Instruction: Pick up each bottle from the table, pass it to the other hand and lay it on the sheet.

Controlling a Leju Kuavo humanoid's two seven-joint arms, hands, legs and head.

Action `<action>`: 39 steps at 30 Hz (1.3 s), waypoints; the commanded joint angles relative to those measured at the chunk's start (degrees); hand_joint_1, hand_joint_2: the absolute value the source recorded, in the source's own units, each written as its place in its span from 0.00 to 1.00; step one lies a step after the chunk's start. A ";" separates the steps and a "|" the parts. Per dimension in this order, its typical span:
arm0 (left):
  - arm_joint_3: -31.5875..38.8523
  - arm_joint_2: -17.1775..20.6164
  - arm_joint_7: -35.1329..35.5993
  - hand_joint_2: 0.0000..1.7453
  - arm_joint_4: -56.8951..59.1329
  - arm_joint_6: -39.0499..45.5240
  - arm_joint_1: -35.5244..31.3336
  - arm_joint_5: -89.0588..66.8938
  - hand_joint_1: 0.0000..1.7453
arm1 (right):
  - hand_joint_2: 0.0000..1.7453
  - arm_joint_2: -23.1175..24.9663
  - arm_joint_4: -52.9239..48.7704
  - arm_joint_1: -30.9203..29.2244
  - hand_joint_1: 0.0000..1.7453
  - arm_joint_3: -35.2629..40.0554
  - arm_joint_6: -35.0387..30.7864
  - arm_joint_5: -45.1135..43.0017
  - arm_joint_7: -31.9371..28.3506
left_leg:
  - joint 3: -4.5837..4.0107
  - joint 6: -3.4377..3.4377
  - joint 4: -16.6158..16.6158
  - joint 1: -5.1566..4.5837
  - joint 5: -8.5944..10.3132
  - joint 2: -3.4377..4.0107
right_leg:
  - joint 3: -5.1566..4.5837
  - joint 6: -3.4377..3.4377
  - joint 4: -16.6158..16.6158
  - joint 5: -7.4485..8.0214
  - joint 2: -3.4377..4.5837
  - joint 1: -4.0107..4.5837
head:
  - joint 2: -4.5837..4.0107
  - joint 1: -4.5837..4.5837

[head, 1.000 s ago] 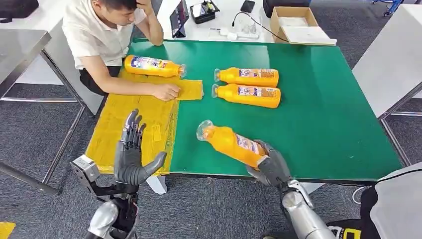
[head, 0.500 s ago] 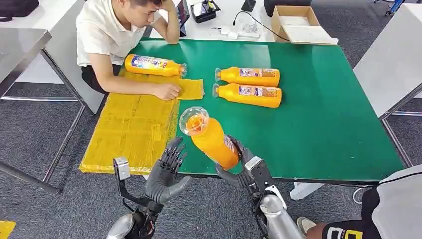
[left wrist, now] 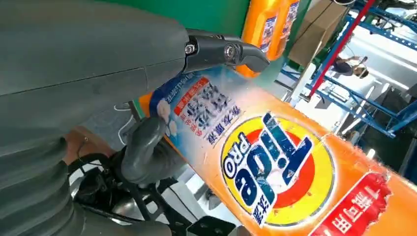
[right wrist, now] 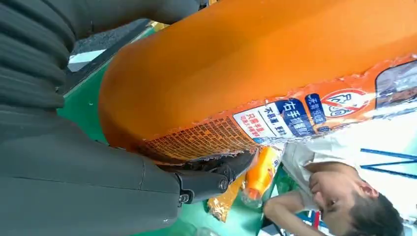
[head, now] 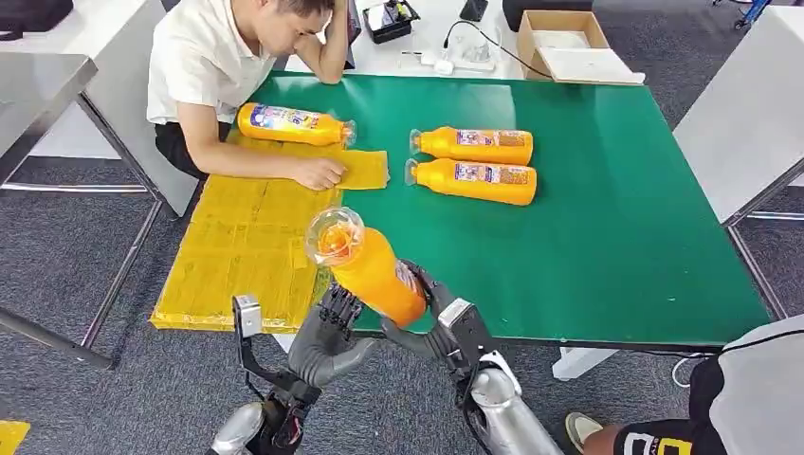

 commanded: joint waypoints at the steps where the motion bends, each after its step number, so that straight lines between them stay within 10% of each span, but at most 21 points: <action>1: -1.52 0.90 -2.15 1.00 0.54 3.49 -2.89 -3.74 0.00 | 1.00 1.61 9.68 -5.18 1.00 7.32 -2.77 1.88 4.45 | 0.14 -0.06 -0.02 0.04 -0.04 0.11 | 0.10 -0.09 -0.02 -0.01 0.08 0.05 | 0.00 -0.02; 21: 1.63 -2.83 -7.75 1.00 -0.37 15.62 -4.33 -13.03 0.00 | 1.00 0.80 10.62 -5.03 1.00 17.02 -8.79 8.94 8.01 | 0.15 -0.06 -0.02 0.05 -0.02 -0.02 | 0.13 -0.10 -0.02 -0.05 -0.05 0.05 | 0.00 -0.02; 31: 3.17 -3.45 -4.06 1.00 -0.93 5.18 -4.52 0.62 0.00 | 1.00 1.51 11.76 -5.18 1.00 18.54 -6.48 6.68 6.24 | 0.13 -0.05 -0.01 0.05 -0.02 -0.02 | 0.11 -0.08 -0.02 -0.05 -0.05 0.05 | 0.00 -0.02; 32: 3.32 -3.49 -4.06 1.00 -1.02 4.48 -4.44 1.45 0.16 | 1.00 1.65 12.20 -5.32 1.00 18.61 -6.39 6.55 6.19 | 0.22 -0.07 -0.01 0.06 -0.06 -0.02 | 0.21 -0.12 -0.02 -0.08 -0.06 0.07 | 0.00 0.00; 33: 3.10 -3.36 -3.36 1.00 -0.78 3.21 -4.60 2.68 0.80 | 1.00 1.79 12.76 -5.52 1.00 18.70 -6.31 6.41 6.10 | 0.32 -0.10 -0.02 0.09 -0.09 -0.03 | 0.31 -0.16 -0.04 -0.12 -0.07 0.10 | 0.00 -0.02; 34: 2.79 -3.02 -3.04 1.00 -0.37 2.55 -4.82 2.89 1.00 | 1.00 1.86 13.10 -5.72 1.00 18.81 -6.29 6.38 6.02 | 0.12 -0.05 -0.01 0.04 -0.02 -0.02 | 0.10 -0.08 -0.02 -0.04 -0.04 0.04 | 0.00 0.00; 39: 1.71 -2.24 -4.03 1.00 0.82 0.48 -5.02 2.04 1.00 | 1.00 1.82 12.93 -6.03 0.86 18.90 -6.16 6.17 5.62 | 0.29 -0.09 -0.02 0.08 -0.07 -0.09 | 0.29 -0.15 -0.03 -0.12 -0.14 0.09 | 0.00 -0.02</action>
